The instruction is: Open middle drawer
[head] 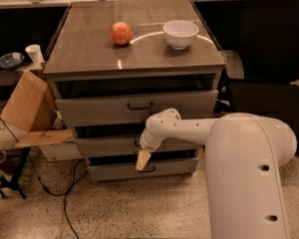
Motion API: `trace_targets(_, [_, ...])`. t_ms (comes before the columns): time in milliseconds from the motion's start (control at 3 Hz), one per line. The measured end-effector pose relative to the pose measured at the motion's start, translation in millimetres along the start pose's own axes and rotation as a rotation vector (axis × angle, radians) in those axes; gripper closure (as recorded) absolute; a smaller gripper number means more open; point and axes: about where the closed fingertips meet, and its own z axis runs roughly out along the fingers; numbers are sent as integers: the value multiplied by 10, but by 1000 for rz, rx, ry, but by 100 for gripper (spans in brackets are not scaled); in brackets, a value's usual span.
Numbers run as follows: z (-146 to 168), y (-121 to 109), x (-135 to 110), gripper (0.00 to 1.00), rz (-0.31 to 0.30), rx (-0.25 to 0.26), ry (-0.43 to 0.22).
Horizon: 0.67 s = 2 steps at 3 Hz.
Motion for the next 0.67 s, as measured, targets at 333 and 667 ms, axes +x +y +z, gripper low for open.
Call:
trace_targets(333, [18,-1,82,27,-3,-15,1])
trace_targets(667, [-48,5,118,50,-1,-10,0])
